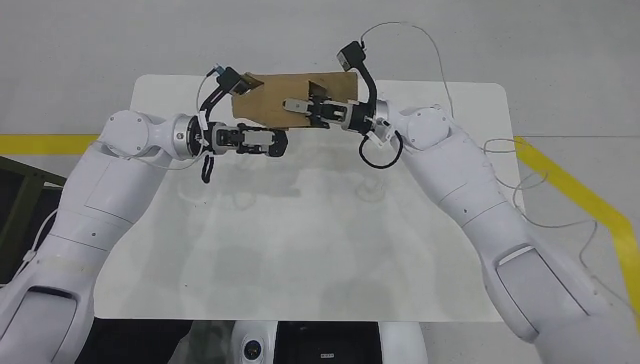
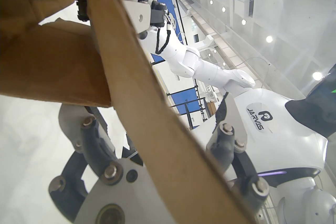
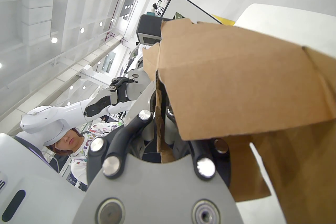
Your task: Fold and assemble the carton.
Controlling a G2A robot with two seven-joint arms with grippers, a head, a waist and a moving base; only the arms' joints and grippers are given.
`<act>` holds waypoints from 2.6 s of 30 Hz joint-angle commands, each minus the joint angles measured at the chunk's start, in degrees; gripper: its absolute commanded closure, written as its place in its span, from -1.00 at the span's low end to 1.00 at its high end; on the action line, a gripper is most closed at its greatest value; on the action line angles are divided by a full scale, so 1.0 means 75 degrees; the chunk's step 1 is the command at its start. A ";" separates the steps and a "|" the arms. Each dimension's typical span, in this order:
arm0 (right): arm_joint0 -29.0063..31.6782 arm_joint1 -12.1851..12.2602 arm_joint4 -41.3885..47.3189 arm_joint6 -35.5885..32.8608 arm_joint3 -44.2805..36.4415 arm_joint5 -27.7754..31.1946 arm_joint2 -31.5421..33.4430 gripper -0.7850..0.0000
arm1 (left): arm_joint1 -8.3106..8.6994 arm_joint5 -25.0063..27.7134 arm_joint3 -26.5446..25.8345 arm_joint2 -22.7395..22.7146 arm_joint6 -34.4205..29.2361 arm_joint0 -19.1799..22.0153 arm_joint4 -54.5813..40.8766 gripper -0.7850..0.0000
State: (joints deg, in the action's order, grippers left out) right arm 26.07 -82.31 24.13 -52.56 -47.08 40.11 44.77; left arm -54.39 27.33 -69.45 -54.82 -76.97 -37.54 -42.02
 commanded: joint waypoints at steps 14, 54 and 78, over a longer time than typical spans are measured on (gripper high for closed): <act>0.0012 -0.0110 -0.0026 -0.0274 0.0190 -0.0013 0.0050 1.00 | 0.0009 0.0009 0.0054 -0.0037 0.0010 0.0053 0.0009 -1.00; 0.1806 0.1022 0.0857 -0.2617 -0.2165 -0.1069 0.2123 1.00 | 0.0304 0.2674 0.1709 0.0376 0.2677 0.0622 0.3737 -1.00; 0.1179 0.0635 0.1078 -0.2117 -0.1532 -0.0570 0.1083 1.00 | 0.0369 0.2701 0.1242 0.1170 0.2704 0.0777 0.3022 -1.00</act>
State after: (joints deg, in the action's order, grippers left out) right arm 34.95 -77.50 32.11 -68.46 -58.63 35.82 53.02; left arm -51.73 47.75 -59.96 -46.13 -56.55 -31.69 -18.96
